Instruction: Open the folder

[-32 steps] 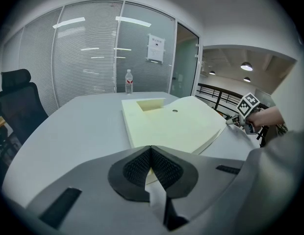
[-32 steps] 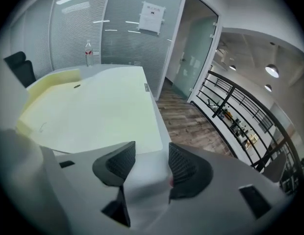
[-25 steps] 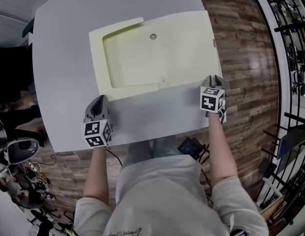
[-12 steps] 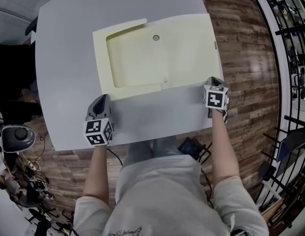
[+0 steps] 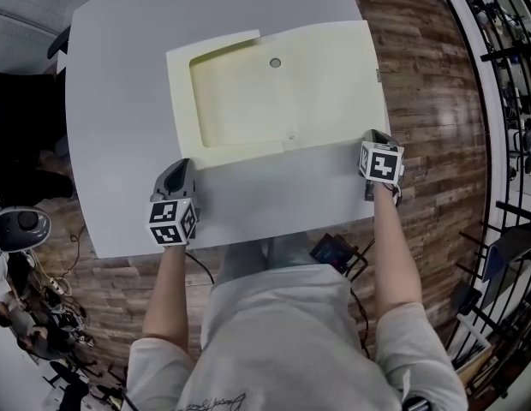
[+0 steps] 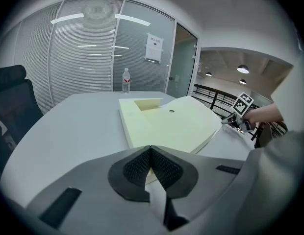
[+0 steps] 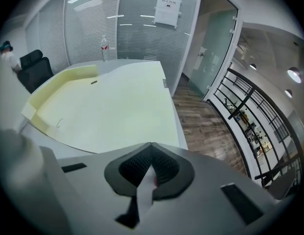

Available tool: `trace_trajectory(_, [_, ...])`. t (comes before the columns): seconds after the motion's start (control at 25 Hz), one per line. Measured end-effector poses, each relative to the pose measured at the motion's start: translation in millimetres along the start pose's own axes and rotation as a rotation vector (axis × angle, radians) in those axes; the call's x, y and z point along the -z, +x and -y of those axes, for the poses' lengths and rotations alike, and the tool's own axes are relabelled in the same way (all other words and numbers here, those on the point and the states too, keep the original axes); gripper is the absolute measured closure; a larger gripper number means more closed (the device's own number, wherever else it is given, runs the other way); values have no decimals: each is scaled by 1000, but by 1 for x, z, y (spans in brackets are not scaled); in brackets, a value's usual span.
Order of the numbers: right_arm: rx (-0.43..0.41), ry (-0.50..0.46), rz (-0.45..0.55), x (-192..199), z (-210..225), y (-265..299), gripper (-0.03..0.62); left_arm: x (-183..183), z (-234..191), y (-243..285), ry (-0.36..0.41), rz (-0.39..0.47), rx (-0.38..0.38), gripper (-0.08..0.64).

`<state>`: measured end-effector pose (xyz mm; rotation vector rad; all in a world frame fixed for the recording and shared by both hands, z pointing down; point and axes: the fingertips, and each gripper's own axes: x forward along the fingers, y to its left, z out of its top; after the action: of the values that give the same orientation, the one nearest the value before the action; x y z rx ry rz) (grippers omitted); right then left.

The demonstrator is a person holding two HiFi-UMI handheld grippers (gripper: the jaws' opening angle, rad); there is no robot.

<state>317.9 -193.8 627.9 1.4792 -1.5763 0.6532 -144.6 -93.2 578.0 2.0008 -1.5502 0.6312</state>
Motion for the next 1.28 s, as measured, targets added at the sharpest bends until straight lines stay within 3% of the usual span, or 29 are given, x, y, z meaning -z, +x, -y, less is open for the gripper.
trace_trajectory(0.56, [17,26,125,-31,4,-38,571,-26,1,-14,-31,86,-1,551])
trace_trajectory(1.0, [-51,22,292,-67,-25,-92,571,-63,30,-51,-35,206,86,551])
trace_trajectory(1.28, [-171,-16,369,-80,-68,-128,571,-84,56,-77,-39,268,153,551])
